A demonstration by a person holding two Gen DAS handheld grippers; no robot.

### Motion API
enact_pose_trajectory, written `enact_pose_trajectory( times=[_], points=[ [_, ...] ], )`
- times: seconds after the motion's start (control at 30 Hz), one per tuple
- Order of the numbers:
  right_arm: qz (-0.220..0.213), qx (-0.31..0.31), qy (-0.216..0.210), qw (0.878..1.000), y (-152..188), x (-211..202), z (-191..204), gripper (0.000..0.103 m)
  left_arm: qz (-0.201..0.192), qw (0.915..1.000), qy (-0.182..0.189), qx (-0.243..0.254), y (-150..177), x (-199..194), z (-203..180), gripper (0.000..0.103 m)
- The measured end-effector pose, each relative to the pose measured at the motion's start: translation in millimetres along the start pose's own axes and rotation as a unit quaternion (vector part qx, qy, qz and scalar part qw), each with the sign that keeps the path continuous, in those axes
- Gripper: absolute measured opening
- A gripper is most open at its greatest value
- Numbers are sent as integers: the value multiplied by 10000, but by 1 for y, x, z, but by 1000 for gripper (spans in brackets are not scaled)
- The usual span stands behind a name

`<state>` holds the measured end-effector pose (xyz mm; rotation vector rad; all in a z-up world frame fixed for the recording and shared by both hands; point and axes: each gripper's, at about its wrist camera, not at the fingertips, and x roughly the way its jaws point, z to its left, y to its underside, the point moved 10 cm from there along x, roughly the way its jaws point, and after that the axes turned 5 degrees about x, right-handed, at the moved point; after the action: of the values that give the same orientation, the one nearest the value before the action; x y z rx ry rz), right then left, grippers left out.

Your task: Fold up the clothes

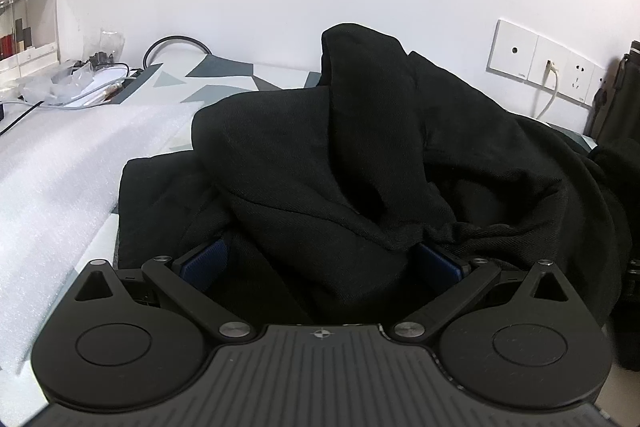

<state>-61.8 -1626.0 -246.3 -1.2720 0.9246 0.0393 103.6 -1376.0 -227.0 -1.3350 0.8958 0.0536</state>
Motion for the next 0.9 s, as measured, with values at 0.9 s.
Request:
enact_pose_trajectory(
  times=[0.9],
  points=[
    [0,9,12,10000,1,1,1,102,8,10000,28,-38,0,-2,3,103]
  ],
)
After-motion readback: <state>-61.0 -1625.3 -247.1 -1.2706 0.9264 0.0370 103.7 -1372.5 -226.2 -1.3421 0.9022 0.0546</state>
